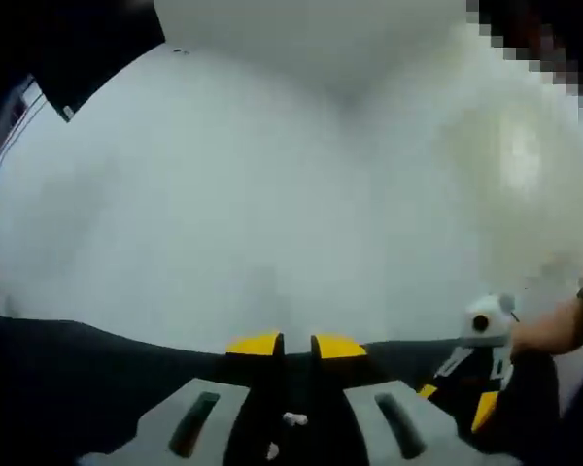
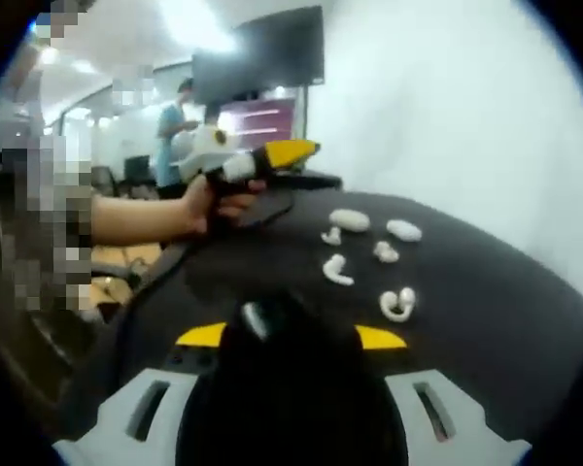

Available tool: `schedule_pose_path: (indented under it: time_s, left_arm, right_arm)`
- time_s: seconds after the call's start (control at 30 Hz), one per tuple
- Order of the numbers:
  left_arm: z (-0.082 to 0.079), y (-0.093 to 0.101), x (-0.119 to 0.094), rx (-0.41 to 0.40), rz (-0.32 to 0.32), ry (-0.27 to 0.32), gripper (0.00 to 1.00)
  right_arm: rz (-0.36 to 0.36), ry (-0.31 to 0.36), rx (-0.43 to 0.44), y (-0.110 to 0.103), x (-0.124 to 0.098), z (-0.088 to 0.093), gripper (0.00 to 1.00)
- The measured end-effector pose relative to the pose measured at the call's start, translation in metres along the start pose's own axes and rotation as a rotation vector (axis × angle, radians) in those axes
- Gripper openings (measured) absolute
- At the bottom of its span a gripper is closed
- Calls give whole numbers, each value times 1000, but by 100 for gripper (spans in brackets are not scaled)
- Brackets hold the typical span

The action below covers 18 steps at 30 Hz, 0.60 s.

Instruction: Pick up three earphones and place each one into its charging case using tactile feedback, ensure that each earphone is properly inserted and securely positioned inside the case.

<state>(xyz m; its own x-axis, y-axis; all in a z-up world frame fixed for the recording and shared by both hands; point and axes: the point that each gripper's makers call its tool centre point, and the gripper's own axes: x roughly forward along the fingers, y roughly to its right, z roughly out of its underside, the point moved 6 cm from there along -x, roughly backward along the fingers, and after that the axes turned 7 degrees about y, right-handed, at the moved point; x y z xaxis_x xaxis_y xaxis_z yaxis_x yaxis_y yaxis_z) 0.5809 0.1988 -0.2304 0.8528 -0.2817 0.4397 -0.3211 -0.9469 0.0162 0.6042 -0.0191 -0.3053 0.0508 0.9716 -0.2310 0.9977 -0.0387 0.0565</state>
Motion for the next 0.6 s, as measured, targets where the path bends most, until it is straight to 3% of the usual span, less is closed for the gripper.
schedule_pose_path:
  time_s: [0.07, 0.17, 0.37, 0.53, 0.6]
  left_arm:
    - [2, -3, 1, 75, -37, -25, 4]
    - [3, -4, 1, 104, -61, -32, 2]
    - [-1, -21, -8, 60, -178, -30, 0]
    - [-5, -26, -10, 26, -198, -6, 4]
    - [-6, -25, -9, 41, -203, 5, 8]
  right_arm:
    - [0, -8, -8, -1, 1, -1, 50]
    - [-13, -12, -40, -3, 4, -4, 49]
    - [-35, 38, -6, -5, 6, 0, 47]
    - [-40, 47, -7, -4, 6, -1, 47]
    - [-47, 46, 1, -7, 6, -1, 42]
